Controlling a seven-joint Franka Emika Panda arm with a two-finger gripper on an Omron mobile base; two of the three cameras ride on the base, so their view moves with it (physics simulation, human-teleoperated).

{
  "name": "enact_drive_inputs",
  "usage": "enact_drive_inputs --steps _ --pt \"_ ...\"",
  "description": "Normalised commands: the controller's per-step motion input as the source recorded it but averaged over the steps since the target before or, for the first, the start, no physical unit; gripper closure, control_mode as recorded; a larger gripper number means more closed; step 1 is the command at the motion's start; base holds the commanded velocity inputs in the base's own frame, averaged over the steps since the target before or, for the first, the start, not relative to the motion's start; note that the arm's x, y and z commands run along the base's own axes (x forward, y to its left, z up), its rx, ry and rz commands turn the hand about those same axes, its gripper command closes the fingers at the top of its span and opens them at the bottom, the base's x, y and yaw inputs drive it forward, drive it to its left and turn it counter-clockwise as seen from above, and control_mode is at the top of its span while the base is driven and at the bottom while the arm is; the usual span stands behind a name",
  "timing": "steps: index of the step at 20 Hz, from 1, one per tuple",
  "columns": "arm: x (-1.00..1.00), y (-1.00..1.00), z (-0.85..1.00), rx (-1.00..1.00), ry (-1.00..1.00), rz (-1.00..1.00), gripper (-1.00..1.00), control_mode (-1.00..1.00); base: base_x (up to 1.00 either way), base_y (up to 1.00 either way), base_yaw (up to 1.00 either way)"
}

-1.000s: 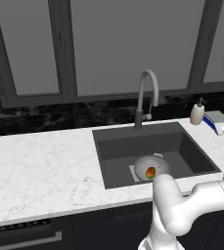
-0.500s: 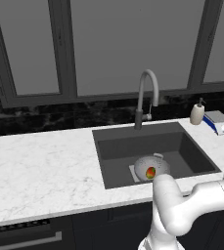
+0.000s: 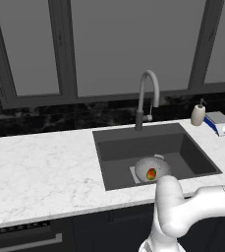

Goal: Put the colander in the sink, put the mango, peach in the colander, and turn on the sink faucet and pour water over the colander.

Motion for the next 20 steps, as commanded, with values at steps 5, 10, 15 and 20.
enact_drive_inputs --steps 5,10,15,20 --pt "-0.26 0.96 0.13 -0.06 -0.14 0.27 1.00 -1.00 0.00 0.00 0.00" --pt "-0.14 0.75 0.42 0.00 0.00 0.19 1.00 -1.00 0.00 0.00 0.00" --pt "-0.17 0.82 0.42 0.00 0.00 0.19 1.00 -1.00 0.00 0.00 0.00" --pt "-0.28 0.79 0.34 0.00 -0.03 0.23 1.00 -1.00 0.00 0.00 0.00"
